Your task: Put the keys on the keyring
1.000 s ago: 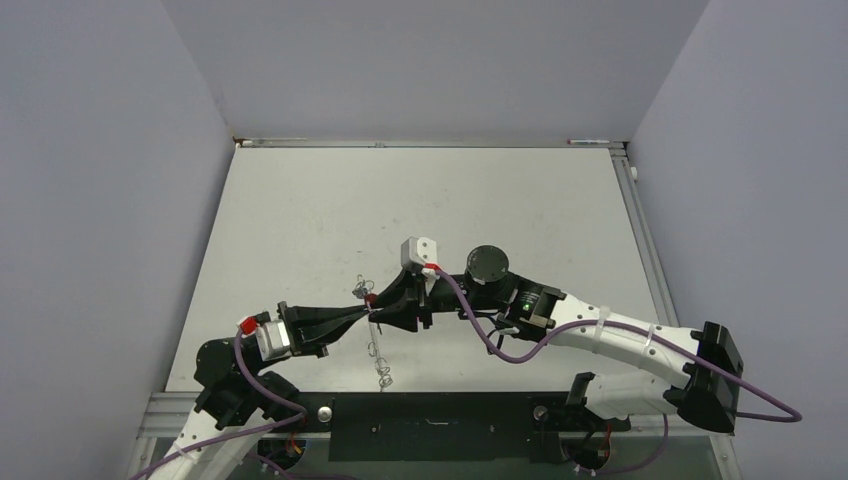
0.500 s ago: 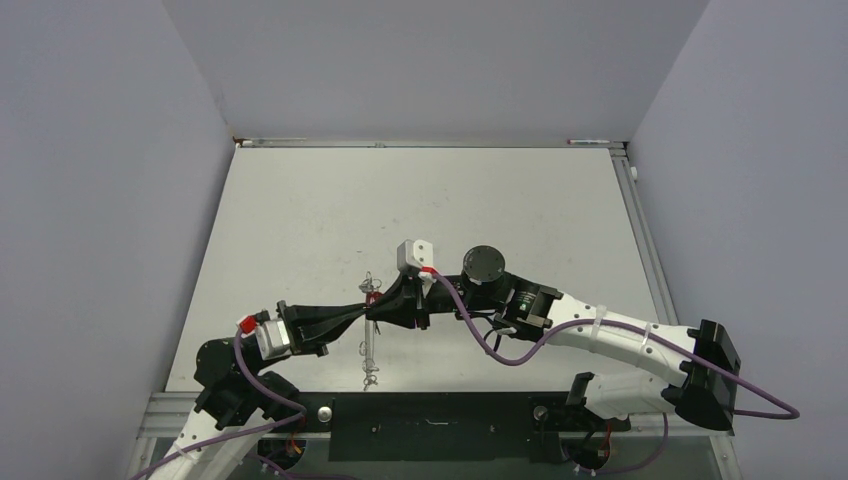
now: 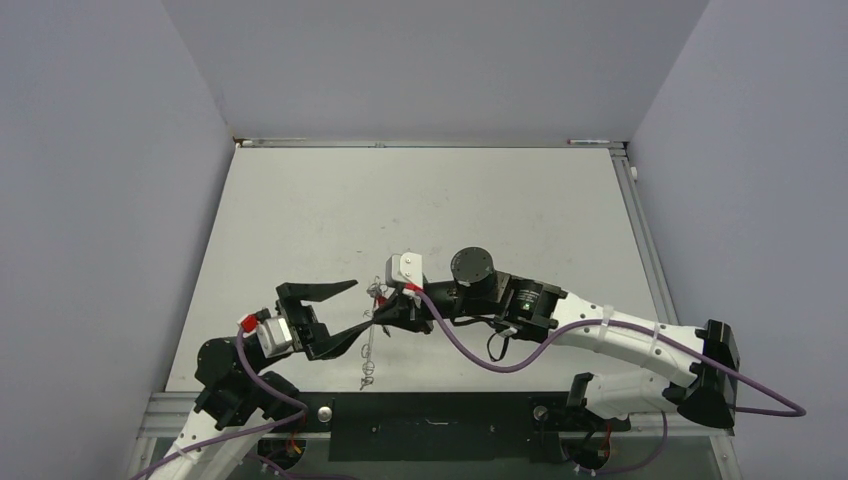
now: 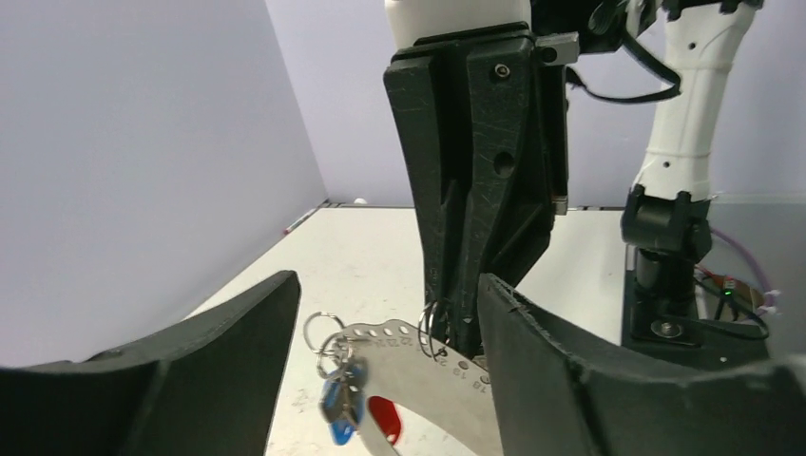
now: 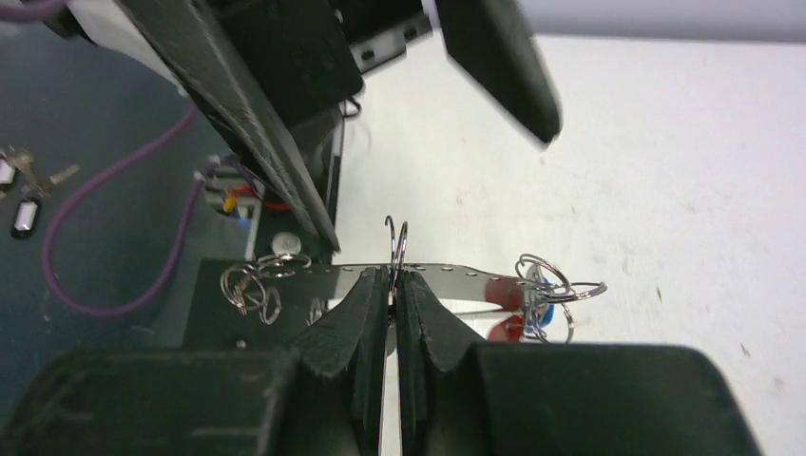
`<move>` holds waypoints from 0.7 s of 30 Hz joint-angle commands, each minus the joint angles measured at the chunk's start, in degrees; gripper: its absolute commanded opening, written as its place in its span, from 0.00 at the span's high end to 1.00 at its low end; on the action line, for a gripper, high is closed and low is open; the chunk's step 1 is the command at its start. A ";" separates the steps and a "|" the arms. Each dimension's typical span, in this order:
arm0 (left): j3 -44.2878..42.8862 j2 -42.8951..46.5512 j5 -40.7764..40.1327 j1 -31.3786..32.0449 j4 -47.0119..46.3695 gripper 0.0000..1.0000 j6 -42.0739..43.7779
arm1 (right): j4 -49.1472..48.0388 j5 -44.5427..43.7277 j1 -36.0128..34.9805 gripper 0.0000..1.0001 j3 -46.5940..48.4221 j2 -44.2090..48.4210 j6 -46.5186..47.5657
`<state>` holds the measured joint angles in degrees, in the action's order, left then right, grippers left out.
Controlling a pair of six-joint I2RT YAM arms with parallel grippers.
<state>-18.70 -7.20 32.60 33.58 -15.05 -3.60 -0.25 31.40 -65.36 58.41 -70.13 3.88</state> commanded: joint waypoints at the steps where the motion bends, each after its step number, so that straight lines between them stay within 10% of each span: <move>1: -2.48 0.23 -3.02 -0.19 -0.36 0.28 0.97 | 11.63 -7.07 -0.16 0.95 5.36 3.05 5.35; 12: -3.40 -1.27 -5.52 -0.07 2.60 0.23 3.26 | 31.79 -11.20 3.82 0.95 16.70 -7.02 2.49; 21: -3.53 -5.67 2.19 1.13 4.46 0.42 6.27 | 47.89 -18.53 2.23 0.95 24.00 -10.57 5.42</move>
<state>-19.77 -10.00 30.28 33.85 -11.77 1.17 41.17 17.21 -61.84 77.67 -81.60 7.51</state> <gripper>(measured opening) 0.604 0.072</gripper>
